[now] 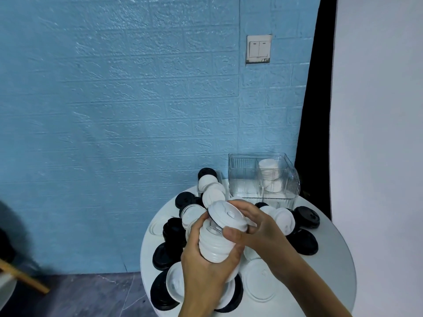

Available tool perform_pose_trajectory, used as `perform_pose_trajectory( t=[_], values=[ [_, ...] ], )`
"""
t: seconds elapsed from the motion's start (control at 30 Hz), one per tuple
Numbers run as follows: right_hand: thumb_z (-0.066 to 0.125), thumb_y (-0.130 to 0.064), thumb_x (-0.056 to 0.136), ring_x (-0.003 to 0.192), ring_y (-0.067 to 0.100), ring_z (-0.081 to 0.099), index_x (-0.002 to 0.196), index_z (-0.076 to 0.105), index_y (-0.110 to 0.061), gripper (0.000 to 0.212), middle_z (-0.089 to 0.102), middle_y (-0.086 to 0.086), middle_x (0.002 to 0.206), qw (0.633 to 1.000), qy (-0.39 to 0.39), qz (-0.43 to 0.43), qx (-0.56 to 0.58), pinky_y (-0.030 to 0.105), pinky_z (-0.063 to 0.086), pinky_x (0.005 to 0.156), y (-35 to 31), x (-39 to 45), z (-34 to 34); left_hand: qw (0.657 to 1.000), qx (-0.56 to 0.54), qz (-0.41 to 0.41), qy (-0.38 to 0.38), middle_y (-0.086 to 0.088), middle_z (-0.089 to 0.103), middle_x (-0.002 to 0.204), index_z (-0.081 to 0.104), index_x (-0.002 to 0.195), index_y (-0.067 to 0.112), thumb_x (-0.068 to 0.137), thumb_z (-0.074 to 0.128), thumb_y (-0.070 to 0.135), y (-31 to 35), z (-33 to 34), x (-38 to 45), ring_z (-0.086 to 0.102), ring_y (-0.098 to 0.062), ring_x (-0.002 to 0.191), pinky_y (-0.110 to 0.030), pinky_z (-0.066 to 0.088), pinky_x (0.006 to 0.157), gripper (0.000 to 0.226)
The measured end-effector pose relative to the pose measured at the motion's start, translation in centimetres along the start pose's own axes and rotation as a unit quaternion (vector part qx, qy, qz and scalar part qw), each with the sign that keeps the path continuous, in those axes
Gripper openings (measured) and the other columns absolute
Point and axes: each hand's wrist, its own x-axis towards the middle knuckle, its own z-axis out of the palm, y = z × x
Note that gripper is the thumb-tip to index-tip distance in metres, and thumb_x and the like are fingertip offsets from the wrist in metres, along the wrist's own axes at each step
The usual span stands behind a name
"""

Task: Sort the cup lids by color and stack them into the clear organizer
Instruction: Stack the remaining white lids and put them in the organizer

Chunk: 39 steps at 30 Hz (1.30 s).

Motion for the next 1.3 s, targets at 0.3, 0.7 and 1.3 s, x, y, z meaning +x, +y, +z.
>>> perform_pose_trajectory(
  t=[0.3,0.7,1.3],
  values=[
    [0.085,-0.014,0.073,0.107,0.021,0.072,0.124,0.068,-0.018,0.054,0.075,0.004,0.117,0.998,-0.015,0.012,0.054,0.026,0.057,0.084,0.2,0.0,-0.4,0.999,0.021,0.024,-0.018,0.030,0.064,0.126,0.054,0.136,0.038,0.055,0.086,0.047,0.0,-0.1,0.0,0.062,0.002,0.117,-0.010,0.048,0.092,0.087],
    [0.093,-0.016,0.065,0.106,0.018,0.073,0.116,0.073,-0.025,0.055,0.078,-0.001,0.110,0.992,0.103,-0.016,0.068,0.032,0.057,0.089,1.2,0.8,-0.7,0.993,0.097,0.001,-0.068,0.023,0.065,0.126,0.053,0.135,0.045,0.059,0.090,0.047,-0.8,-0.4,0.7,0.061,-0.002,0.119,-0.037,0.053,0.100,0.084],
    [0.089,-0.065,0.052,0.114,0.006,0.060,0.133,0.057,-0.032,0.092,0.064,-0.018,0.123,0.906,0.160,0.041,-0.391,0.028,0.049,0.098,11.0,1.4,-6.6,0.990,0.123,-0.048,-0.054,0.027,0.057,0.132,0.047,0.141,0.049,0.058,0.091,0.051,-2.3,-1.6,1.5,0.049,0.014,0.119,-0.010,0.038,0.092,0.094]
  ],
)
